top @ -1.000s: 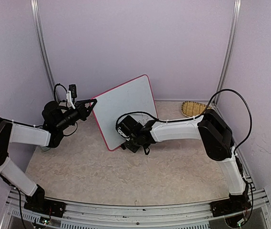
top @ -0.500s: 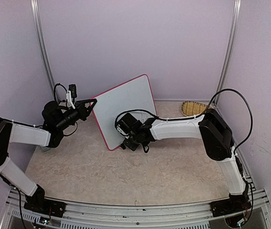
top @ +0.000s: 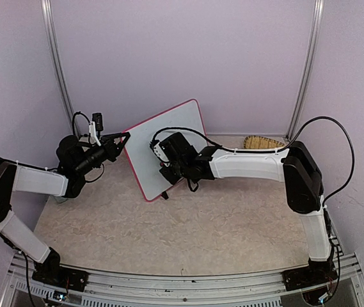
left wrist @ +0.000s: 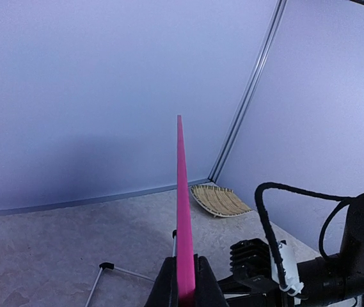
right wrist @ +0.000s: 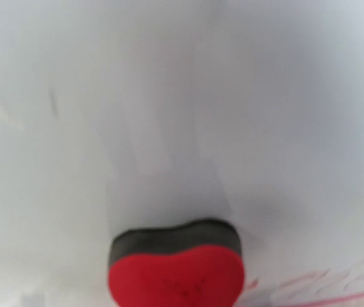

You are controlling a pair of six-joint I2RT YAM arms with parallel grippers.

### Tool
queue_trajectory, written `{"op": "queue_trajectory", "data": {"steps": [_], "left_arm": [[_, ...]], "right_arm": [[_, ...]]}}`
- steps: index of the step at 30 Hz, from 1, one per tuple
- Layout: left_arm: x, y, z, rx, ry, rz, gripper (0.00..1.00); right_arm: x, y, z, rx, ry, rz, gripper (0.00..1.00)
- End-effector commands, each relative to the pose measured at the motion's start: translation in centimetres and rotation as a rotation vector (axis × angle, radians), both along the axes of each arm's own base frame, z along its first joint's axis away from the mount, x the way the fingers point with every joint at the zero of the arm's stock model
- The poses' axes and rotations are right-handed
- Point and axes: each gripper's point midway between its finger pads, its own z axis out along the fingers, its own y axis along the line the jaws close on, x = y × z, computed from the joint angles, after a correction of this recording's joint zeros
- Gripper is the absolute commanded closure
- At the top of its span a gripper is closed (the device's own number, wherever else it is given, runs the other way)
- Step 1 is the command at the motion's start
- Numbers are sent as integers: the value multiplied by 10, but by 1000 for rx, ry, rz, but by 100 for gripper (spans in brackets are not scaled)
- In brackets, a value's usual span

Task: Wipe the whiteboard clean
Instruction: Erase the whiteboard at the center of the board.

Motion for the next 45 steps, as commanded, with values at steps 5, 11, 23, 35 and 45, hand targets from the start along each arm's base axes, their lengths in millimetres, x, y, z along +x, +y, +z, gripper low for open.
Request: {"op": "queue_trajectory", "data": {"steps": [5,11,23,35,45], "left_arm": [[-16,-22,-51,88,149,-114,100],[-15,-22,-51,88,148,-113,100],[-16,-22,-51,88,148,-114,100],[-15,-22,-50,87,148,-115,100],[-15,-22,-51,90,148,-115,100]], "right_arm": [[7,4,21,134,-42,21,84],[5,-19,-29,103,68,0,85],[1,-38,-84,10,173,-10,86],[3,-23,-40,87,103,5,86],[22,-11,9,147,2,-10,86]]}}
